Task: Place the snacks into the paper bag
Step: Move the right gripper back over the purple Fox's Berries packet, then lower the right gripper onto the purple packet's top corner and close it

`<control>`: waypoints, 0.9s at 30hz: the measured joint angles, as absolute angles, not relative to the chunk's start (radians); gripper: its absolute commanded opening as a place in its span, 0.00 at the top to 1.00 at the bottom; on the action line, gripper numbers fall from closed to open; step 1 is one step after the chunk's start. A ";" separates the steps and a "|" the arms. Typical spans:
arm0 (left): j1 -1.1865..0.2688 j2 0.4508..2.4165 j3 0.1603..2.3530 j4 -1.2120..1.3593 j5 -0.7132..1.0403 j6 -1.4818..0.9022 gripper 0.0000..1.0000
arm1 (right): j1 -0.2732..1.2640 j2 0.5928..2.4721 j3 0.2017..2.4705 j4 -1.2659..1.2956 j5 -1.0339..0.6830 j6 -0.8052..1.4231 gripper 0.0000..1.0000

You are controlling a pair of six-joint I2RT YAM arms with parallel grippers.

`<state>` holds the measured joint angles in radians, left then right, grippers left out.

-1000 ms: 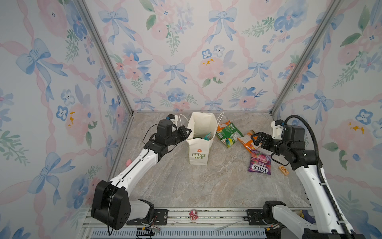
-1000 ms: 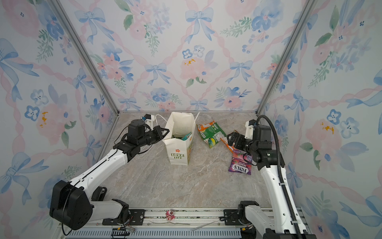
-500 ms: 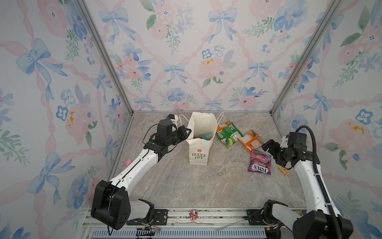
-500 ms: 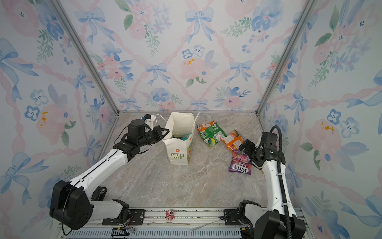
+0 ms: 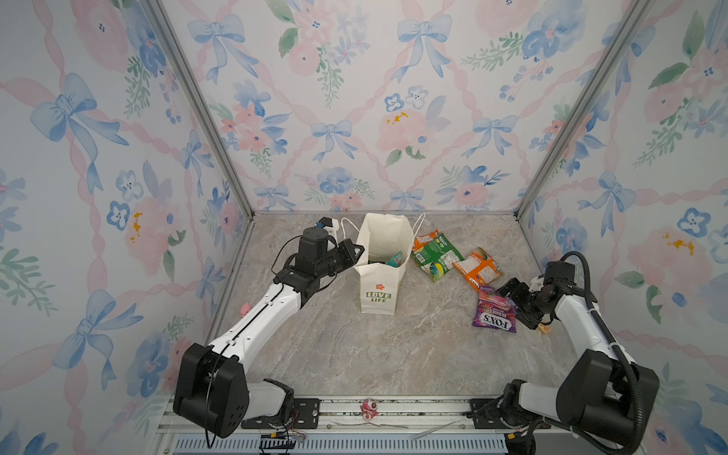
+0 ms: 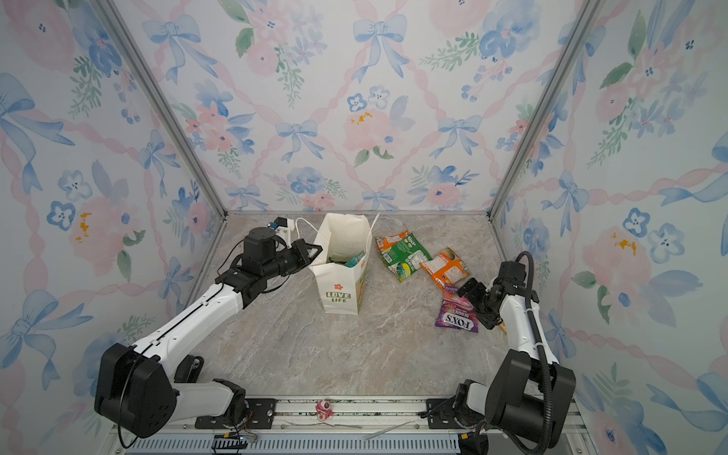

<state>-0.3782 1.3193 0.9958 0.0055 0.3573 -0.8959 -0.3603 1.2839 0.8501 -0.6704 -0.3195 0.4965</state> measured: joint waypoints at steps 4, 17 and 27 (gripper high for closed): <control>-0.378 1.319 0.996 0.006 0.357 -0.896 1.00 | -0.369 1.294 0.850 -0.669 -0.303 0.486 0.03; -0.376 1.332 0.996 0.020 0.358 -0.897 1.00 | -0.410 1.359 0.833 -0.669 -0.212 0.461 0.03; -0.376 1.332 0.996 0.020 0.357 -0.903 1.00 | -0.424 1.438 0.810 -0.640 -0.201 0.448 0.03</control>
<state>-0.3763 1.3323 0.9958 0.0204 0.3573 -0.9028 -0.4240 1.4376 0.8101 -0.6399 -0.2008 0.4484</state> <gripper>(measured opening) 0.048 0.965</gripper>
